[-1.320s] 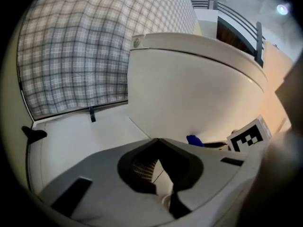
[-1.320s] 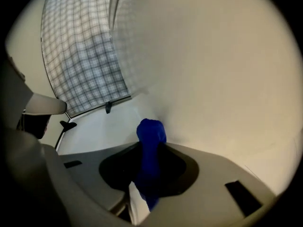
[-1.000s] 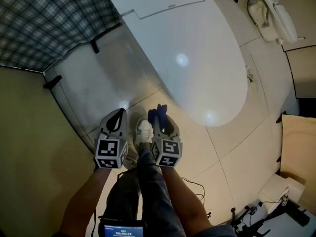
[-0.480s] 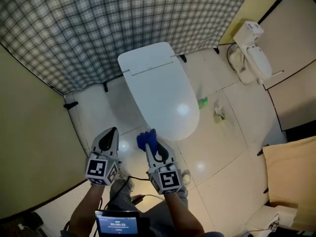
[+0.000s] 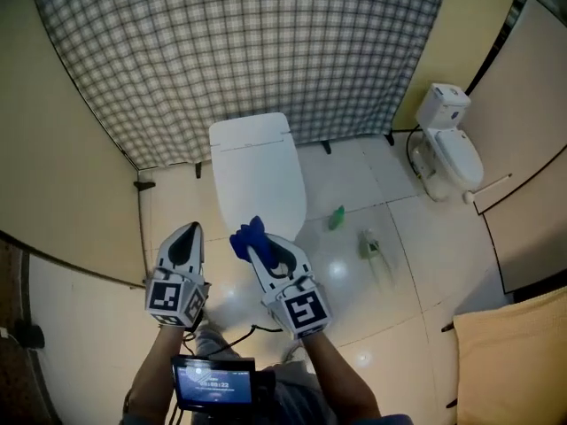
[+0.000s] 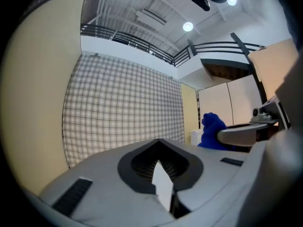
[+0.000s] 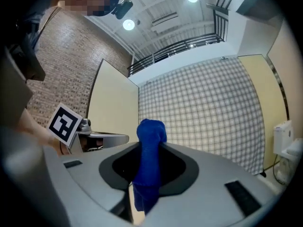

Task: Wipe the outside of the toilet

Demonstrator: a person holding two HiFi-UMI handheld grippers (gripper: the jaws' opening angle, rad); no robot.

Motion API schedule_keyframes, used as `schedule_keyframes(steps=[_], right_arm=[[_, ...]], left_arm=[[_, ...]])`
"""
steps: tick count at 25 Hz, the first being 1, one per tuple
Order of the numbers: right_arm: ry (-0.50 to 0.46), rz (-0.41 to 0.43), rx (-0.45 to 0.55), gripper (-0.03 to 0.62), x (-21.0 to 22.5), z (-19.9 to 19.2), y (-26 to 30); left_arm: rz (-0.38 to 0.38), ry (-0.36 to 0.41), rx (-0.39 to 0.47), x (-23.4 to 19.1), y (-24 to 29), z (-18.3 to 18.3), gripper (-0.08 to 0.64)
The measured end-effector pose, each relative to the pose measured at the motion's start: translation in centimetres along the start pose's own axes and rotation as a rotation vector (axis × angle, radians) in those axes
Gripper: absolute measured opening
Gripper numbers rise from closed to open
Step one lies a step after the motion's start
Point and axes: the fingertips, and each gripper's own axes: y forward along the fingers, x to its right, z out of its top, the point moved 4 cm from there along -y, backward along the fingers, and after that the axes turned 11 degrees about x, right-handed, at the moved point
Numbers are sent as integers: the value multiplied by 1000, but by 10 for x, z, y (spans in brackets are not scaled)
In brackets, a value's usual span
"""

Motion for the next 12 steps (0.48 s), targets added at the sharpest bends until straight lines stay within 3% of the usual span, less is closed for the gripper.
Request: schedule_keyframes(steps=[6, 12], right_arm=[[27, 70, 19, 98, -7, 61, -51], [11, 120, 45, 97, -28, 87, -75]], left_arm=[[88, -22, 53, 64, -49, 56, 9], [94, 1, 69, 97, -72, 82, 9]])
